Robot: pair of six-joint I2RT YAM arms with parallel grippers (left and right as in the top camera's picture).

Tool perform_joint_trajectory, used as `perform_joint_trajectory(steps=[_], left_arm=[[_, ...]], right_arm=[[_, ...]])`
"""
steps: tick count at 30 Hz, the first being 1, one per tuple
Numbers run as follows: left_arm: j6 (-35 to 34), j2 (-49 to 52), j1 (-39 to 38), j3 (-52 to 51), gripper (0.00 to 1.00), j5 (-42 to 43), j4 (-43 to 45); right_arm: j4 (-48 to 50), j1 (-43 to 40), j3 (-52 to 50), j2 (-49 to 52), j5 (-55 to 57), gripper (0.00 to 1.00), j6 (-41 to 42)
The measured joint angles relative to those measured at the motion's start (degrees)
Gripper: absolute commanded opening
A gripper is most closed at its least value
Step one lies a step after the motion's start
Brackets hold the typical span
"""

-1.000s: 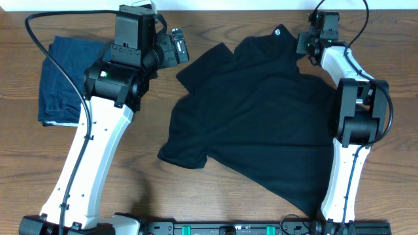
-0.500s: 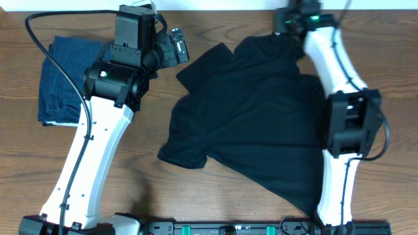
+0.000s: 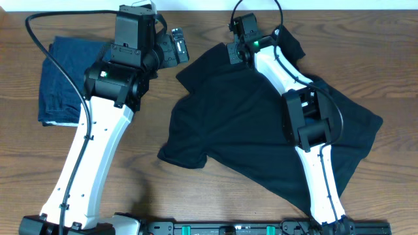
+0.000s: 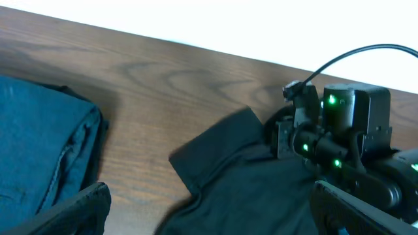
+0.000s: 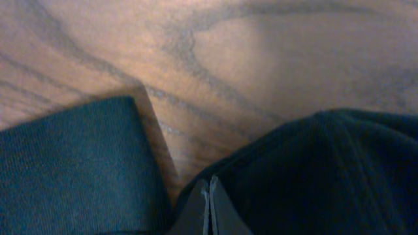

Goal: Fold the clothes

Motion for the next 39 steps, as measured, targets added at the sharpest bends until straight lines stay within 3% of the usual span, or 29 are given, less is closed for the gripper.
perform_joint_trajectory(steps=[17,25,29,35,39], left_arm=[[0.0,0.0,0.0,0.0,0.98,0.0,0.0],[0.0,0.0,0.0,0.0,0.98,0.0,0.0],[0.0,0.0,0.0,0.0,0.98,0.0,0.0],[0.0,0.0,0.0,0.0,0.98,0.0,-0.1],[0.0,0.0,0.0,0.0,0.98,0.0,-0.1]], right_arm=[[12.2,5.8,0.2,3.2,-6.6,0.01,-0.1],[14.6,7.6,1.3,3.9,-8.7,0.24,-0.8],[8.3,5.6,2.1,0.8,-9.3,0.26,-0.7],[-13.5,-1.4,2.8,-15.3,-9.5,0.24,0.2],[-30.3,-8.9,4.9,-27.7,-9.2,0.14,0.9]])
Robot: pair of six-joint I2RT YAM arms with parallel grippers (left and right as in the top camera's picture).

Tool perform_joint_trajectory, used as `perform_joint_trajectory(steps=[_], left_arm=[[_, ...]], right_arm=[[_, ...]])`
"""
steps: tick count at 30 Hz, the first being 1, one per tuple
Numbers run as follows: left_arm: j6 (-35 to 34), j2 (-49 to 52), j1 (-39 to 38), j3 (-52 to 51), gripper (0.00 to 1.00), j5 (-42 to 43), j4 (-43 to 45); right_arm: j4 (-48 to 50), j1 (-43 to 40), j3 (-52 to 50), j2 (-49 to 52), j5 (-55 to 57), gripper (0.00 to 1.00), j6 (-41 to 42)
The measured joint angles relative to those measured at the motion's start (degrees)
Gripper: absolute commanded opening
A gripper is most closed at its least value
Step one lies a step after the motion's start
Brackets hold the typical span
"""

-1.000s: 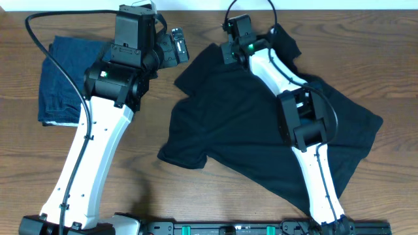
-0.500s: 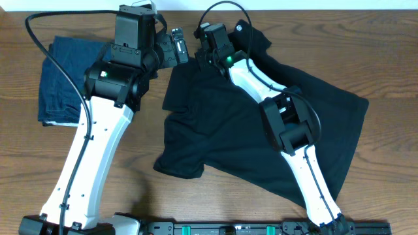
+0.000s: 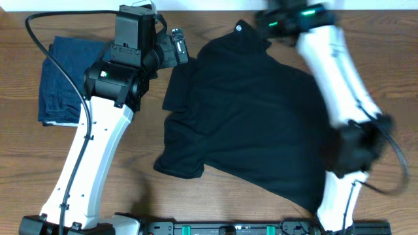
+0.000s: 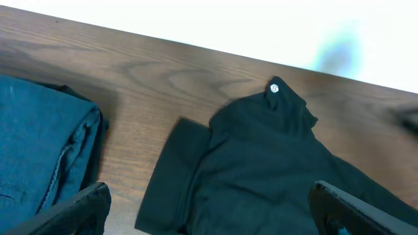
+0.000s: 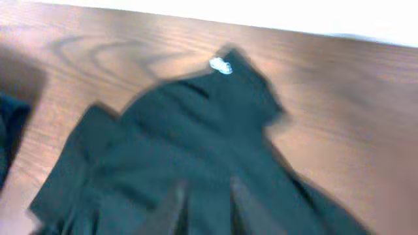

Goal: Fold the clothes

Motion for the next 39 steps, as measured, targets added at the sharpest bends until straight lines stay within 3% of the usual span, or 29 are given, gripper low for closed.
perform_joint_trajectory(steps=[6,11,17,25,32,39], left_arm=[[0.0,0.0,0.0,0.0,0.98,0.0,0.0],[0.0,0.0,0.0,0.0,0.98,0.0,0.0],[0.0,0.0,0.0,0.0,0.98,0.0,0.0],[0.0,0.0,0.0,0.0,0.98,0.0,0.0],[0.0,0.0,0.0,0.0,0.98,0.0,0.0],[0.0,0.0,0.0,0.0,0.98,0.0,0.0]], right_arm=[[-20.3,-13.3,0.7,-5.6,1.5,0.01,0.3],[-23.3,-22.8,-6.7,-3.7,3.4,0.01,0.6],[-11.7,-29.7,-22.1,-3.4,4.1,0.01,1.7],[4.2,-31.2,-39.1,-3.2,4.4,0.01,2.3],[14.5,-31.2,-43.6,-2.6,4.7,0.01,2.2],[18.1,-31.2,-45.2,-0.1,7.0,0.01,2.2]])
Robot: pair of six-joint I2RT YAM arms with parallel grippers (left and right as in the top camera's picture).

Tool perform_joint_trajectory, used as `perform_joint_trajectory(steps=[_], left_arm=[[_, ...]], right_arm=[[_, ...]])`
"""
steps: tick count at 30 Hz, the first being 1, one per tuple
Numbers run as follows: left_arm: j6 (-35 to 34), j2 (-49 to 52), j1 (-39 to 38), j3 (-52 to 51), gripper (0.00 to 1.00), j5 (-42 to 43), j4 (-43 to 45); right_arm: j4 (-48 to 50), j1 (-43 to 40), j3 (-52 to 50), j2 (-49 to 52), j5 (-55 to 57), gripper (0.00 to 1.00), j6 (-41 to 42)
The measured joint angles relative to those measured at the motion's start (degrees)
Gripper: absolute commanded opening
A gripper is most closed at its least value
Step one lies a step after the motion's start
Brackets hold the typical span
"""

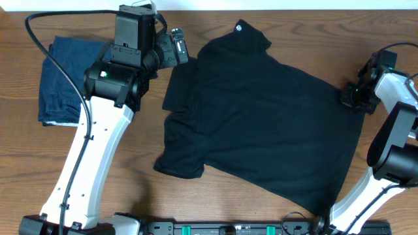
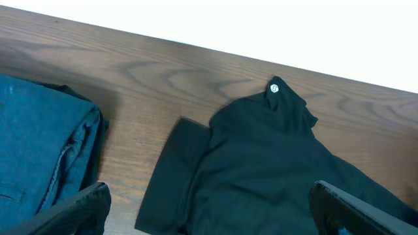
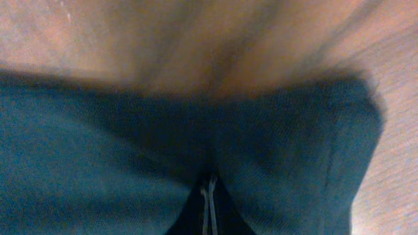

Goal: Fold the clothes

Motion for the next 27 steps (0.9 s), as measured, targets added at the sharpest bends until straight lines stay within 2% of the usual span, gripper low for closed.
perform_joint_trajectory(steps=[5,11,27], left_arm=[[0.0,0.0,0.0,0.0,0.98,0.0,0.0],[0.0,0.0,0.0,0.0,0.98,0.0,0.0],[0.0,0.0,0.0,0.0,0.98,0.0,0.0]], right_arm=[[3.3,0.0,0.0,0.5,1.5,0.01,0.0],[15.4,0.0,0.1,2.5,2.9,0.01,0.0],[40.2,0.0,0.0,8.6,3.2,0.01,-1.0]])
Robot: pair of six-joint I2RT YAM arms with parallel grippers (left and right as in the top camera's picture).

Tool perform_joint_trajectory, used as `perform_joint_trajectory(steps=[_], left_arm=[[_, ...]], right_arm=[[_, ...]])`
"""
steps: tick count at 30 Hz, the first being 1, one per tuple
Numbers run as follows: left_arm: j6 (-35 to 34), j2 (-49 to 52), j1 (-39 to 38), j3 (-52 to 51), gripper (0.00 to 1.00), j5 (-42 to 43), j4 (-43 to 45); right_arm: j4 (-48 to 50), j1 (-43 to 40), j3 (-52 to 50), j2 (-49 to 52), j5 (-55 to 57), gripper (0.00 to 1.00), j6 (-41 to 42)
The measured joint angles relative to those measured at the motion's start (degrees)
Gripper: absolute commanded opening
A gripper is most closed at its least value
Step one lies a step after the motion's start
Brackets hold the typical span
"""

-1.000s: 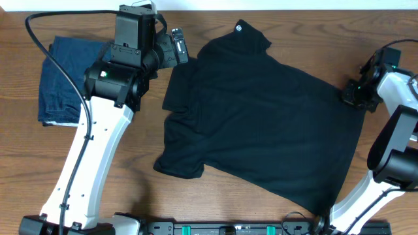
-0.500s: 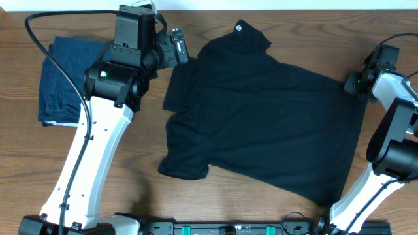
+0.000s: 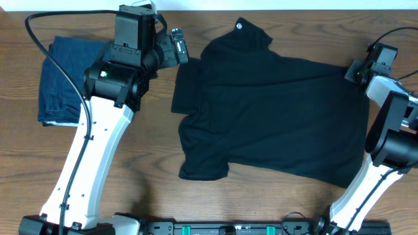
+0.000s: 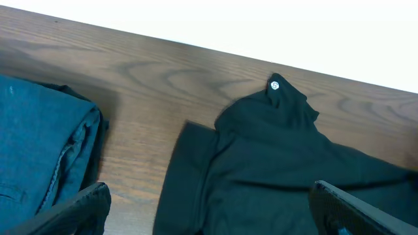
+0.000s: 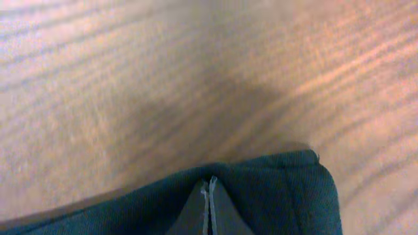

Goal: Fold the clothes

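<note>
A black T-shirt point(image 3: 274, 111) lies spread over the middle and right of the table, its collar with a small white logo point(image 3: 238, 26) toward the far edge. My right gripper point(image 3: 357, 70) is at the shirt's far right corner, shut on the cloth's edge point(image 5: 274, 189), with its fingertips point(image 5: 209, 186) pressed together in the fabric. Hovering just left of the collar, my left gripper point(image 3: 173, 49) stands open, holding nothing. In the left wrist view the shirt point(image 4: 281, 163) and its near sleeve point(image 4: 189, 170) show between the wide-spread left gripper point(image 4: 210, 190).
A folded blue garment point(image 3: 62, 78) lies at the far left, also seen at the left gripper's side point(image 4: 39, 150). Bare wooden table point(image 3: 261, 202) runs along the front. The white left arm point(image 3: 91, 150) crosses the left half.
My right gripper, still shut on the shirt's right edge, has moved toward the far edge. The shirt has shifted right and lies flatter and squarer. The left arm has not moved.
First my right gripper was shut on the bunched, slanting shirt near its collar at the far middle. Then it was open and off to the right, the collar lying flat. Later it was shut on the shirt's right edge, which now sits at the far right corner.
</note>
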Motion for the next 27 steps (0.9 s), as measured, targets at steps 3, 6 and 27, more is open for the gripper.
perform_joint_trajectory(steps=[3,6,27], left_arm=[[0.0,0.0,0.0,0.0,0.98,0.0,0.0],[0.0,0.0,0.0,0.0,0.98,0.0,0.0],[0.0,0.0,0.0,0.0,0.98,0.0,0.0]], right_arm=[[4.1,-0.1,-0.1,0.9,0.0,0.01,-0.4],[6.4,-0.3,-0.1,1.3,0.1,0.07,-1.2],[-53.1,-0.4,12.4,-31.5,-2.4,0.52,11.0]])
